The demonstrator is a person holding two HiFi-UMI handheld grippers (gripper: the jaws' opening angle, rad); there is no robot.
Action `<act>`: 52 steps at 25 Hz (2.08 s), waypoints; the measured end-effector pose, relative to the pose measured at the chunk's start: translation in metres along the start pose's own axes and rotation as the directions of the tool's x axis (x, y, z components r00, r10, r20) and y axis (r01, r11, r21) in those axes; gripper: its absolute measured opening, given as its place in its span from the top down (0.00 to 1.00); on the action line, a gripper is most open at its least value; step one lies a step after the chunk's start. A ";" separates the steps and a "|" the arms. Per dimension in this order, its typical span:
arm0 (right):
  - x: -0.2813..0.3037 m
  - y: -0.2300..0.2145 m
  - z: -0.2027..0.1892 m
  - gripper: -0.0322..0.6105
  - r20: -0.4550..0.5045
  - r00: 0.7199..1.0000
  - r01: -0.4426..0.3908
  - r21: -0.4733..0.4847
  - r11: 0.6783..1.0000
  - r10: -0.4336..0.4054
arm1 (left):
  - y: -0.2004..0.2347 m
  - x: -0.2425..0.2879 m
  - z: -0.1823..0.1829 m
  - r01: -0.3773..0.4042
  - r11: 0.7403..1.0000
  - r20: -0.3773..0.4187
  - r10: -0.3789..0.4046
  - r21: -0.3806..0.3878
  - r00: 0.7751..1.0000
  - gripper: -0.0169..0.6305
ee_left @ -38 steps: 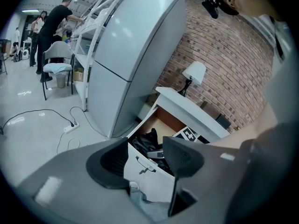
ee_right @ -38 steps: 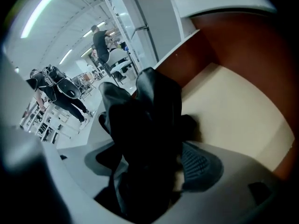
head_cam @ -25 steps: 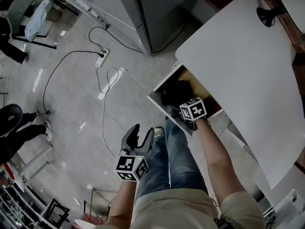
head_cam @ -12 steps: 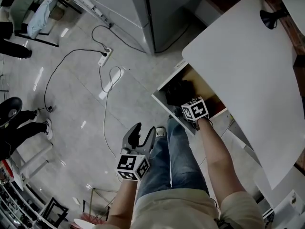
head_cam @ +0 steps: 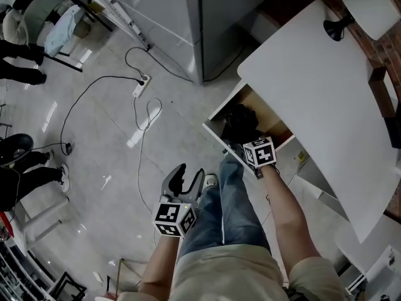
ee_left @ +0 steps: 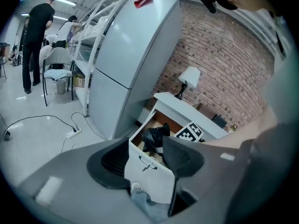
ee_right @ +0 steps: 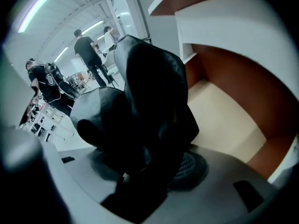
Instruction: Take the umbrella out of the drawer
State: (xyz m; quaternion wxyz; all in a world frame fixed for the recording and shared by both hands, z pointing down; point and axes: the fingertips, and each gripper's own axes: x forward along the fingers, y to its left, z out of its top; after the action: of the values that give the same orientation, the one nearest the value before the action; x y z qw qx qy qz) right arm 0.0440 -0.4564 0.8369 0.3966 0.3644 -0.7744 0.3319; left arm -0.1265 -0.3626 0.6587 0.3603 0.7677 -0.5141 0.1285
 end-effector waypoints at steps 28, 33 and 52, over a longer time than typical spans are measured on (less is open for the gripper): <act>-0.254 0.137 -0.047 0.59 0.350 0.937 -0.031 0.062 0.998 0.007 | -0.107 -0.118 -0.028 0.008 0.987 0.094 -0.023 0.158 0.995 0.95; -0.300 0.150 -0.078 0.59 0.398 0.917 -0.034 0.038 0.999 0.017 | -0.147 -0.147 -0.052 -0.002 0.988 0.120 -0.017 0.157 0.993 0.95; -0.440 0.202 -0.218 0.59 0.494 0.869 -0.007 -0.052 0.999 0.032 | -0.261 -0.260 -0.152 -0.010 0.973 0.179 -0.033 0.231 0.983 0.95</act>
State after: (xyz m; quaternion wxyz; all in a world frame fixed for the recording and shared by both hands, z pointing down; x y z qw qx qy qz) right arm 0.1427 -0.0448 0.5164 0.1910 0.4196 -0.8616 0.2126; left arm 0.0162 -0.0215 0.5088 0.2207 0.8159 -0.5220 0.1147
